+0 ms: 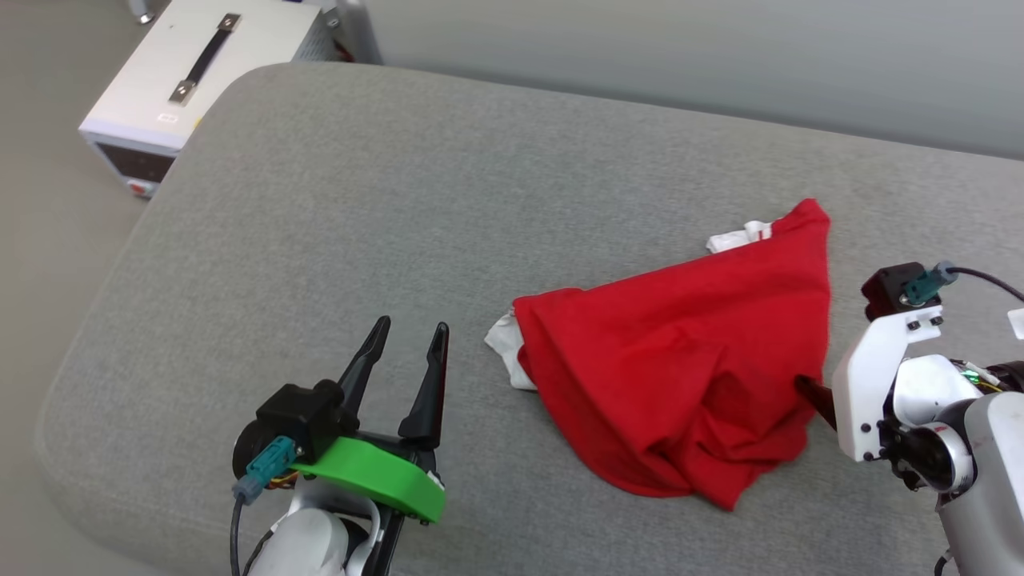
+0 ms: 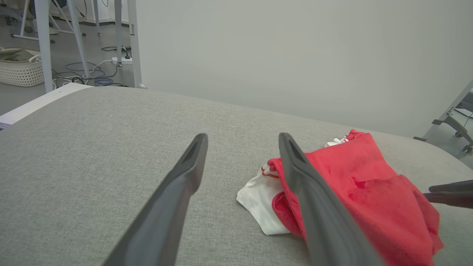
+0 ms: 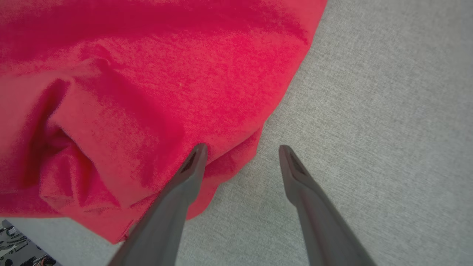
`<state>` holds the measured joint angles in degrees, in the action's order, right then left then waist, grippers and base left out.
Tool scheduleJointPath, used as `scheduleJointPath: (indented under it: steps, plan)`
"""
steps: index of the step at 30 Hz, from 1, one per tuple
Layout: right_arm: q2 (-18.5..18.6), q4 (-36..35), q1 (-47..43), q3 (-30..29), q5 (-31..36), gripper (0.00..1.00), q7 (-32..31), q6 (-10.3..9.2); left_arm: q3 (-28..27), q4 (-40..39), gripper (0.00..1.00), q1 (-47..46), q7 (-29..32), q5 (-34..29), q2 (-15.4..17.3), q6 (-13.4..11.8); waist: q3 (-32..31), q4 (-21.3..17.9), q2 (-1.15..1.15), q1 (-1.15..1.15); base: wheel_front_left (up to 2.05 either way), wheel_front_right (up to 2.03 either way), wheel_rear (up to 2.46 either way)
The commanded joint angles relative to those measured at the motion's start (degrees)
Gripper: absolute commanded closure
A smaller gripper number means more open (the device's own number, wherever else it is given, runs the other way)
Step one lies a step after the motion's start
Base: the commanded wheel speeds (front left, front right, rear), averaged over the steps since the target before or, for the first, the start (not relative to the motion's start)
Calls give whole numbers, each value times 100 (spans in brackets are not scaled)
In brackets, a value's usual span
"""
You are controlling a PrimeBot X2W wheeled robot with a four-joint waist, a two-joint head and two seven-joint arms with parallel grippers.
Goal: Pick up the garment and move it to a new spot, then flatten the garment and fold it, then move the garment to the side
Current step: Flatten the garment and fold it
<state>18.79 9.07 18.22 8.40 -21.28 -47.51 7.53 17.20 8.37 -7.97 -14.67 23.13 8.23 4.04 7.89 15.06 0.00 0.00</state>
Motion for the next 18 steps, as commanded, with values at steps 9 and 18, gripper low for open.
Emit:
scheduleJointPath:
  steps: [9, 18]
  plan:
    - [-56, 686, 371, -1, 222, 0, -33, -4, -214, 101, 0, -127, -32, -262, -220, 200, 272, 473, 0, 0, 0, 0, 0]
    - [45, 901, 221, 208, 81, 100, 443, -4, -360, 176, 0, -104, -32, -407, -304, 277, 199, 309, 0, 0, 0, 0, 0]
